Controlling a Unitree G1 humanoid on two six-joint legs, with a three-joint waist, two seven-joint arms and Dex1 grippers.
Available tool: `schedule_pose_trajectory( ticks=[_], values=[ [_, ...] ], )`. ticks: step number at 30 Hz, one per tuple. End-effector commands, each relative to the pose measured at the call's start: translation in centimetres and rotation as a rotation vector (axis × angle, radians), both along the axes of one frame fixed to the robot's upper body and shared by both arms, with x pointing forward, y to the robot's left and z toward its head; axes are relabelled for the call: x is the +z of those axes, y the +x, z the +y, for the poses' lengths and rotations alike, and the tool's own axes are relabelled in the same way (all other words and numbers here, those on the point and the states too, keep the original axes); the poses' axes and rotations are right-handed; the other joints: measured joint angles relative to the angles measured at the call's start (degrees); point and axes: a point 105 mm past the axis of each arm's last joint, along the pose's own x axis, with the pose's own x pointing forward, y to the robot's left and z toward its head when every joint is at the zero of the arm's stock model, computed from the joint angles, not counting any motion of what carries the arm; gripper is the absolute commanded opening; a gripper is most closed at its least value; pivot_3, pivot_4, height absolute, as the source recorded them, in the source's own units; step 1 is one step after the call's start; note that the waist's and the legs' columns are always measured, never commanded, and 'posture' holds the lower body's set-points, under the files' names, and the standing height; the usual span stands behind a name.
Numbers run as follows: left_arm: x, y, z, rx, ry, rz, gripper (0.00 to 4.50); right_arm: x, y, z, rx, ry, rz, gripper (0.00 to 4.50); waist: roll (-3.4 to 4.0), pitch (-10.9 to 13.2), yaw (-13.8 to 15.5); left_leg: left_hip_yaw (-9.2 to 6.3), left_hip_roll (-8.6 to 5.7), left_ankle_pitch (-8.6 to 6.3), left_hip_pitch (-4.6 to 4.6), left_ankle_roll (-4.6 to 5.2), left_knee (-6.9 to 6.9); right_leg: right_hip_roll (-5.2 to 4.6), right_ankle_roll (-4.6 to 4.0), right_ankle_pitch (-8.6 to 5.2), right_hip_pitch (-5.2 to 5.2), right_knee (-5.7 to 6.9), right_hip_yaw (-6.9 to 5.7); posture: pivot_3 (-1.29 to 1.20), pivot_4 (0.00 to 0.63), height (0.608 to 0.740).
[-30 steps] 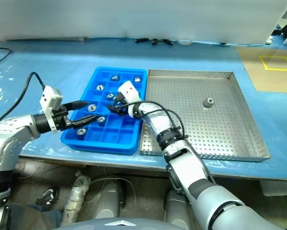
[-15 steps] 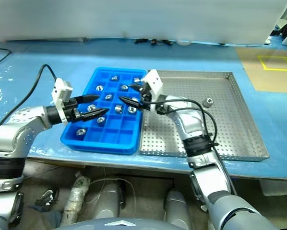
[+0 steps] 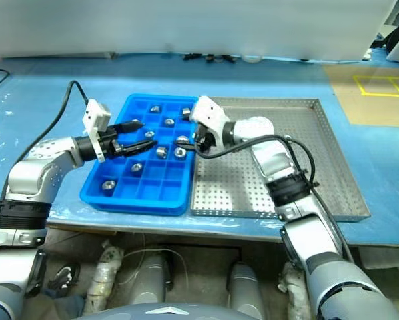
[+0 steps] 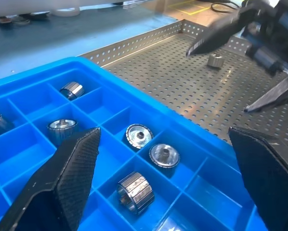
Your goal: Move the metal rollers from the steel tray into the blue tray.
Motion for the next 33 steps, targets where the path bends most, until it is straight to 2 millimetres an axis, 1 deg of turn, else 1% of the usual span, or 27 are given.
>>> schedule_pose_trajectory(
  ticks=[1,4,7,9,11,13,14,16,18,21,24,27,28,31,33],
  values=[
    [0.8,0.4,1.1,0.052,0.021,-0.049,4.5,1.7,0.8,1.4,0.038,-0.019,-0.099,3.59,0.0,0.0,-0.06,0.0,0.01,0.0,0.01,0.0,0.01,0.0,-0.02,0.02,0.0,0.01,0.01,0.0,0.15,0.74],
    [0.7,-0.1,1.4,0.049,0.032,-0.057,4.5,2.1,1.1,1.7,0.057,-0.013,-0.107,3.59,0.0,0.0,0.06,0.0,0.04,-0.01,0.0,0.01,0.02,-0.01,-0.06,0.03,-0.01,0.0,-0.01,0.02,0.15,0.74],
    [1.2,-0.4,1.6,0.056,0.003,-0.066,4.5,2.3,2.3,0.2,-0.003,0.034,-0.065,3.59,-0.01,0.01,0.45,0.0,0.03,-0.02,-0.07,0.03,0.03,0.0,-0.06,0.03,0.0,-0.01,-0.06,0.03,0.15,0.74],
    [1.5,-0.6,1.1,0.047,-0.017,-0.074,4.5,2.3,3.9,-2.4,-0.124,0.074,-0.029,3.59,-0.01,0.01,0.65,-0.01,0.01,-0.02,-0.13,0.03,0.1,-0.01,-0.06,0.04,0.0,-0.01,-0.1,0.03,0.15,0.74],
    [2.0,-0.5,0.2,0.034,-0.054,-0.08,4.5,2.3,5.3,-5.8,-0.279,0.123,-0.002,3.59,-0.02,0.01,0.91,-0.01,0.0,-0.03,-0.17,0.05,0.22,-0.03,-0.06,0.04,0.02,0.0,-0.09,0.03,0.15,0.74],
    [2.3,-0.3,-1.3,-0.01,-0.078,-0.088,4.5,2.3,5.8,-8.9,-0.402,0.181,0.02,3.59,-0.02,0.01,1.37,-0.01,-0.03,-0.04,-0.17,0.06,0.31,-0.06,-0.06,0.04,0.1,0.0,-0.07,0.0,0.15,0.74],
    [2.4,-0.3,-2.3,-0.044,-0.082,-0.093,4.5,2.3,5.7,-10.4,-0.455,0.209,0.027,3.59,-0.03,0.01,1.52,0.0,-0.02,-0.04,-0.14,0.07,0.38,-0.05,-0.06,0.04,0.15,0.0,-0.06,-0.01,0.15,0.74],
    [2.7,-0.2,-4.1,-0.107,-0.095,-0.101,4.5,2.0,5.3,-12.7,-0.542,0.243,0.037,3.59,-0.03,0.01,1.75,0.0,0.0,-0.05,-0.09,0.09,0.43,-0.04,-0.06,0.05,0.21,0.01,-0.05,-0.04,0.15,0.74],
    [3.1,0.3,-5.9,-0.166,-0.116,-0.108,4.5,1.1,4.4,-14.8,-0.62,0.251,0.044,3.59,-0.03,0.01,1.69,0.0,0.01,-0.05,-0.03,0.08,0.45,-0.01,-0.05,0.06,0.21,0.05,0.0,-0.09,0.15,0.74],
    [3.3,1.0,-7.8,-0.226,-0.128,-0.11,4.5,-0.2,3.2,-17.0,-0.732,0.27,0.058,3.59,-0.03,0.01,0.7,0.02,0.01,-0.05,-0.02,0.09,0.48,0.02,-0.05,0.06,0.18,0.05,0.06,-0.15,0.15,0.74],
    [3.7,1.8,-9.2,-0.266,-0.134,-0.118,4.5,-1.5,2.8,-18.8,-0.858,0.303,0.074,3.59,-0.03,0.01,-0.88,0.06,-0.01,-0.08,0.0,0.14,0.53,0.03,-0.04,0.08,0.16,0.04,0.13,-0.22,0.15,0.74],
    [4.1,2.4,-9.9,-0.296,-0.138,-0.128,4.5,-2.1,2.8,-19.5,-0.928,0.334,0.066,3.59,-0.03,0.01,-2.44,0.08,0.0,-0.1,0.01,0.18,0.58,0.03,-0.05,0.1,0.15,0.04,0.15,-0.26,0.15,0.74],
    [4.3,2.6,-10.1,-0.302,-0.138,-0.132,4.5,-2.3,2.9,-20.0,-0.967,0.356,0.069,3.59,-0.03,0.01,-2.9,0.08,0.01,-0.1,0.02,0.18,0.58,0.03,-0.06,0.1,0.15,0.04,0.15,-0.26,0.15,0.74],
    [4.8,2.8,-11.0,-0.335,-0.135,-0.147,4.5,-3.8,3.2,-21.8,-1.092,0.372,0.077,3.59,-0.03,0.01,-3.19,0.09,0.01,-0.19,0.01,0.33,0.61,0.03,-0.07,0.11,0.15,0.04,0.16,-0.28,0.15,0.74],
    [5.3,2.9,-11.3,-0.354,-0.139,-0.155,4.5,-4.3,3.0,-22.1,-1.112,0.386,0.091,3.59,-0.03,0.01,-3.09,0.11,0.0,-0.21,-0.01,0.35,0.64,0.01,-0.07,0.11,0.16,0.03,0.16,-0.28,0.15,0.74]
  ],
)
